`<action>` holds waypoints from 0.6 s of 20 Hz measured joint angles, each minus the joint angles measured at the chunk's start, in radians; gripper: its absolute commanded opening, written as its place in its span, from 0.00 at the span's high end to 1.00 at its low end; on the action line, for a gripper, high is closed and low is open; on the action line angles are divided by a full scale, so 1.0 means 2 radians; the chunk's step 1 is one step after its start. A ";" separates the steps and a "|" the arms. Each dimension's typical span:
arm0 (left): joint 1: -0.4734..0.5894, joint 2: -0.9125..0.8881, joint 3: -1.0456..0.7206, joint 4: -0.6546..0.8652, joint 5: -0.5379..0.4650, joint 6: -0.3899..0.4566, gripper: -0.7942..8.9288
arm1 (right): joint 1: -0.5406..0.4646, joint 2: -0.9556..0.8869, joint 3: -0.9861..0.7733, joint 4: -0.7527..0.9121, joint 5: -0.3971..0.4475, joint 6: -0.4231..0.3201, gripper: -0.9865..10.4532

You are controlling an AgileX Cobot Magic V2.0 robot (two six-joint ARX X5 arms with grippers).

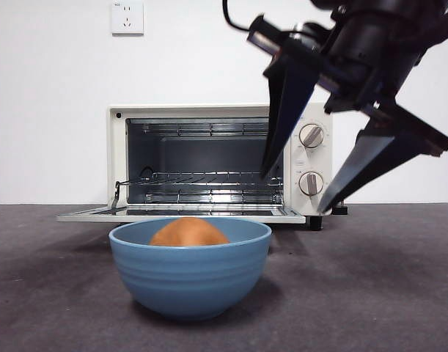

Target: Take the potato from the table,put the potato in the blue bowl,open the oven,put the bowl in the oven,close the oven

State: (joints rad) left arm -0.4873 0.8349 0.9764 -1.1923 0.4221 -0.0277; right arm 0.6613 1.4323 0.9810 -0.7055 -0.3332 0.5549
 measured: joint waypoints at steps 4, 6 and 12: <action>0.000 0.000 0.000 0.000 0.000 -0.001 0.93 | 0.000 0.036 0.051 -0.026 0.029 0.002 0.66; 0.000 0.000 0.000 0.000 0.000 -0.001 0.93 | 0.001 0.056 0.085 -0.059 0.047 -0.006 0.66; 0.000 0.000 0.000 0.000 0.000 -0.001 0.93 | 0.038 0.120 0.117 -0.089 0.073 -0.025 0.66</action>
State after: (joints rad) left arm -0.4873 0.8356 0.9764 -1.1915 0.4217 -0.0296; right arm 0.7380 1.6726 1.2152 -0.8829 -0.1867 0.5045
